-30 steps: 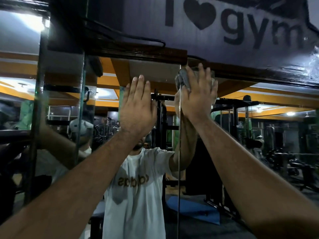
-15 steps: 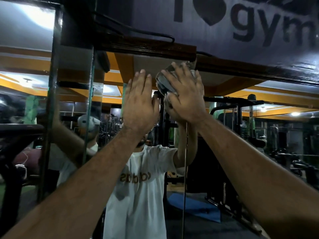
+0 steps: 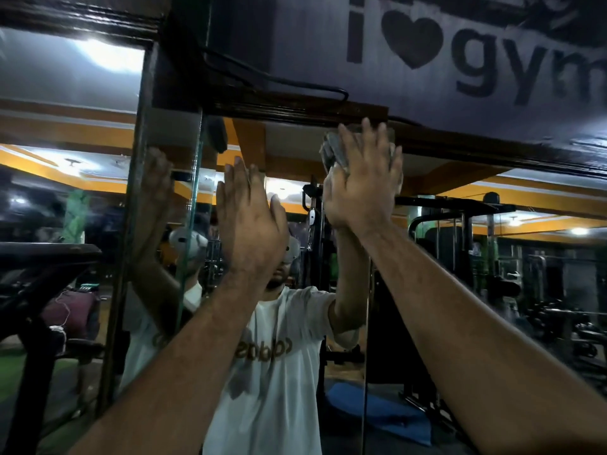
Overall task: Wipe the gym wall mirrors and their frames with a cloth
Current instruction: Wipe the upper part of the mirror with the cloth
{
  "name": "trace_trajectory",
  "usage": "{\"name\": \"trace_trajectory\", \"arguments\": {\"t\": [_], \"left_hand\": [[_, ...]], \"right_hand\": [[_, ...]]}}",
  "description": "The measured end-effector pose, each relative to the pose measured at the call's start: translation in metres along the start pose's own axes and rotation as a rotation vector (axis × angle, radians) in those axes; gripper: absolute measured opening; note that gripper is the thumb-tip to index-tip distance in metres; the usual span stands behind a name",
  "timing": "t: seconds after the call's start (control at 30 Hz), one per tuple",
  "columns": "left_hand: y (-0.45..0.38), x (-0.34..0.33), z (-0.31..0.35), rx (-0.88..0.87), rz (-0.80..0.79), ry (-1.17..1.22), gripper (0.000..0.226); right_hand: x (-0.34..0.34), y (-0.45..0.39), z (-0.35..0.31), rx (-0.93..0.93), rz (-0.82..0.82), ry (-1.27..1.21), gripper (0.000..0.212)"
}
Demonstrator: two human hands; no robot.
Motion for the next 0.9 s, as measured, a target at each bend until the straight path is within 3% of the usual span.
{"name": "trace_trajectory", "arguments": {"t": [0.07, 0.17, 0.2, 0.33, 0.5, 0.63, 0.8, 0.9], "left_hand": [[0.0, -0.002, -0.002, -0.006, -0.017, -0.038, 0.06], [0.0, -0.002, -0.002, -0.02, -0.012, -0.028, 0.059], [0.0, -0.002, -0.003, -0.023, -0.005, -0.026, 0.059], [0.004, -0.002, -0.009, 0.026, 0.015, -0.095, 0.065], [0.007, -0.006, -0.012, 0.031, -0.004, -0.091, 0.068], [0.009, -0.003, -0.017, 0.052, 0.011, -0.05, 0.065], [0.012, 0.002, -0.022, 0.077, 0.032, -0.034, 0.065], [0.018, 0.006, -0.023, 0.109, 0.044, -0.044, 0.065]], "right_hand": [[-0.008, 0.004, -0.022, 0.051, -0.016, 0.01, 0.066], [-0.013, 0.007, -0.03, 0.326, -0.082, 0.009, 0.067], [-0.012, 0.003, -0.025, 0.331, -0.078, 0.016, 0.066], [-0.013, -0.005, -0.03, 0.051, -0.009, 0.045, 0.067], [-0.021, 0.005, -0.052, 0.388, -0.071, 0.016, 0.068], [-0.025, -0.005, -0.059, 0.171, -0.008, 0.052, 0.069], [-0.029, 0.003, -0.085, 0.516, -0.049, 0.026, 0.066], [-0.029, -0.007, -0.083, 0.356, 0.001, 0.034, 0.067]]}}
Point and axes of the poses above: each hand's wrist, its own y-axis away from the middle knuckle, its own x-axis out of the back of the hand, z = x × y, the point moved 3 cm from there along -y, towards the middle knuckle, and after that the axes turned 9 degrees about -x, right-handed, at the moved point
